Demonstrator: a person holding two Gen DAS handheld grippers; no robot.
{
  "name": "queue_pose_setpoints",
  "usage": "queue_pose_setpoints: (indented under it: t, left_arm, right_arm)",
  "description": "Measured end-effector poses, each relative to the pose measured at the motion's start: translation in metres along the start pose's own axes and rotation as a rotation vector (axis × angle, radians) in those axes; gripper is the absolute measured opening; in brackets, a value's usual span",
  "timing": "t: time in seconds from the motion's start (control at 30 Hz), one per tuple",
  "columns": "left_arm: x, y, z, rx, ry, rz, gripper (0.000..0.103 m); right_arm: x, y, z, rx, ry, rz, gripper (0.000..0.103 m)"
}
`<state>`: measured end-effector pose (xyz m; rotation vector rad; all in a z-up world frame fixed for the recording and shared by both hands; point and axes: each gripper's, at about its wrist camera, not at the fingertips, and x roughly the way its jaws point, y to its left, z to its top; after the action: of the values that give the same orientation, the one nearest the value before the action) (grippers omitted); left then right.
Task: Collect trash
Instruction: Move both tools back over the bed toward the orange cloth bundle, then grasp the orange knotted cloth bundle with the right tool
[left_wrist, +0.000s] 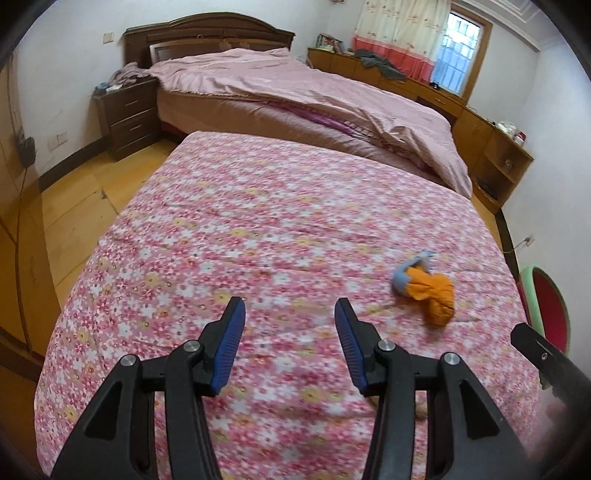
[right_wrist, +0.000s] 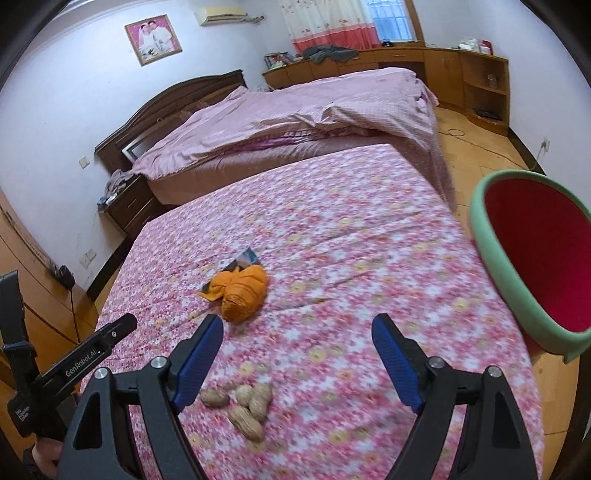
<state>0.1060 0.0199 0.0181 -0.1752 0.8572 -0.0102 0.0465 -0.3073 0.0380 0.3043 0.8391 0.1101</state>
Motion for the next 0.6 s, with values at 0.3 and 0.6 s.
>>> queue_pose_setpoints:
  t: [0.3, 0.6]
  left_arm:
    - [0.019, 0.014, 0.0, -0.025, 0.034, 0.02, 0.051]
    - [0.025, 0.018, 0.001, -0.032, 0.048, 0.023, 0.051]
  right_arm:
    - [0.045, 0.033, 0.008, -0.084, 0.06, 0.026, 0.085]
    - [0.079, 0.039, 0.009, -0.077, 0.111, 0.029, 0.057]
